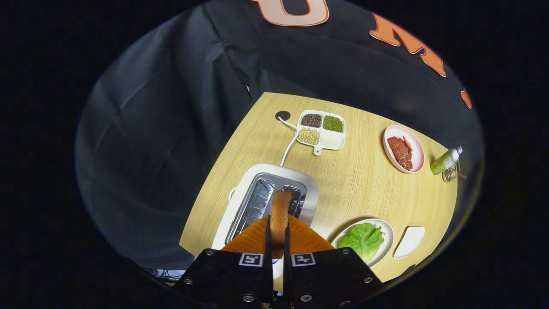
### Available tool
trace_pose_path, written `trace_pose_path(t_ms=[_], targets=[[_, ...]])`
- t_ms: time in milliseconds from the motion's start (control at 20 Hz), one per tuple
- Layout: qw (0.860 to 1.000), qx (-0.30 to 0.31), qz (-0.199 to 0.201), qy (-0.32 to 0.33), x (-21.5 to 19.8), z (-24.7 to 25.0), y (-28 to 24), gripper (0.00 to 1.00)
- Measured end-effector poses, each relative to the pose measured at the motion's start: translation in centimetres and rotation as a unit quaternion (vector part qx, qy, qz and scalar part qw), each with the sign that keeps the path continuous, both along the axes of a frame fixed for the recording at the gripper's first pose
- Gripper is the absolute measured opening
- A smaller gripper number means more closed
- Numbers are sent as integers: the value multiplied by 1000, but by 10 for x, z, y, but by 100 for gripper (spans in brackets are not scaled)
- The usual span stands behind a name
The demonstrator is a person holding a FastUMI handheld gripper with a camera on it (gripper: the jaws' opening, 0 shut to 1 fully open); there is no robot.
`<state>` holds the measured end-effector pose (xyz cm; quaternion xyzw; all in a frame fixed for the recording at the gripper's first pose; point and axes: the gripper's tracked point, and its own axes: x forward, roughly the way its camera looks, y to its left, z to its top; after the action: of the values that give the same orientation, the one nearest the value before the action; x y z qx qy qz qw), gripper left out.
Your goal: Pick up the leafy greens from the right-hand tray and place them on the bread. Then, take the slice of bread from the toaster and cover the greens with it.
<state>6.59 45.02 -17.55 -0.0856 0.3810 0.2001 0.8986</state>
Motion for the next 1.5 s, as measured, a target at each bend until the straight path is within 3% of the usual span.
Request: trace_pose_path(t_ms=[400, 750, 1200, 1500], targets=[[998, 65, 5, -23, -19, 46, -16, 10], [995, 88, -13, -44, -24, 64, -72, 10], [991, 116, -61, -22, -18, 31, -158, 10], [990, 129, -65, 3, -8, -15, -185, 10]])
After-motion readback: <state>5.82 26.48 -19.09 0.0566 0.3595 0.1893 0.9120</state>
